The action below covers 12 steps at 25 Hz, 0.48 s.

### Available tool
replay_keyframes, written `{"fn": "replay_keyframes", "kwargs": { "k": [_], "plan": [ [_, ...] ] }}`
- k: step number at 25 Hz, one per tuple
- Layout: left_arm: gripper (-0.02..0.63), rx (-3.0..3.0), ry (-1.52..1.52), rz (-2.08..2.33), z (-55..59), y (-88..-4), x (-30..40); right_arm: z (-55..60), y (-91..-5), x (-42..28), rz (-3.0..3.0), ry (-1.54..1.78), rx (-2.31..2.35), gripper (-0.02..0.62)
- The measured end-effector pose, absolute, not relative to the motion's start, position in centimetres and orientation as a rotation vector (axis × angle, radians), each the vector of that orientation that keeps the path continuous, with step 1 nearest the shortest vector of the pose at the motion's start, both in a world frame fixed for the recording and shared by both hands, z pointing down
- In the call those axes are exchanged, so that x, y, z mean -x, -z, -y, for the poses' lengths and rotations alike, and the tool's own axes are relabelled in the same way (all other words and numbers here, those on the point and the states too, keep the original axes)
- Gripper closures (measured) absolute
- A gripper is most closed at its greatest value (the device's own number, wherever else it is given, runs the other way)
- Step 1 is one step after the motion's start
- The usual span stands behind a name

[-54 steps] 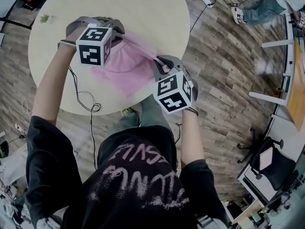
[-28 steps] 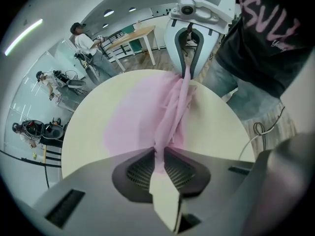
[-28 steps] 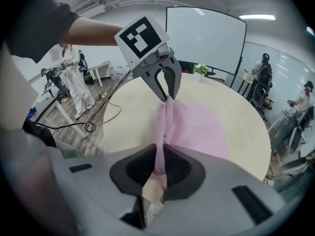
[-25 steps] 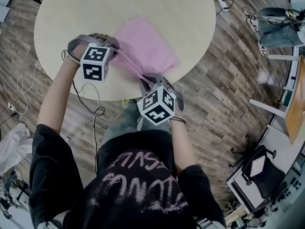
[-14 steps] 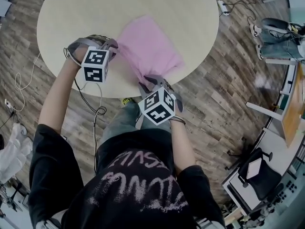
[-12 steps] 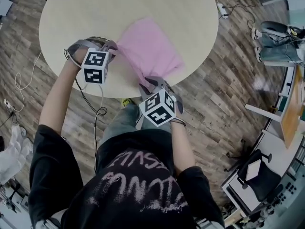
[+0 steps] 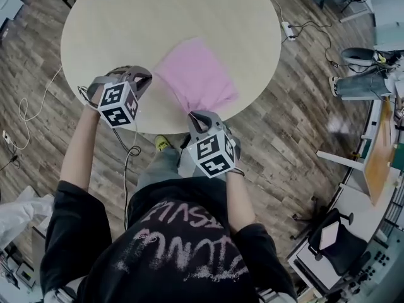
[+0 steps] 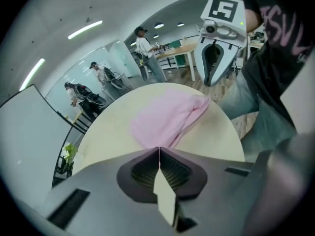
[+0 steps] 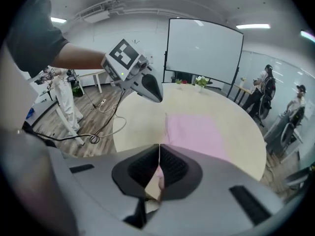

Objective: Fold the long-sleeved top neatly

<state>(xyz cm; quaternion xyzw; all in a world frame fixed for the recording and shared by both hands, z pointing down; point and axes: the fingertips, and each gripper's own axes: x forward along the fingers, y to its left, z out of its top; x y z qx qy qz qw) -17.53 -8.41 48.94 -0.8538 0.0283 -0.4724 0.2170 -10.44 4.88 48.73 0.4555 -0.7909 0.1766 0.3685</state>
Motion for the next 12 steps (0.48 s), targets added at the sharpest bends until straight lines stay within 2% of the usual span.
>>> {"fn": "replay_keyframes", "kwargs": {
  "k": [12],
  "plan": [
    [0.594,2.71,1.082,-0.701,6.8,-44.3,16.4,-2.6,-43.9,3.5,2.2,-0.355,-1.329,0.591]
  ]
}}
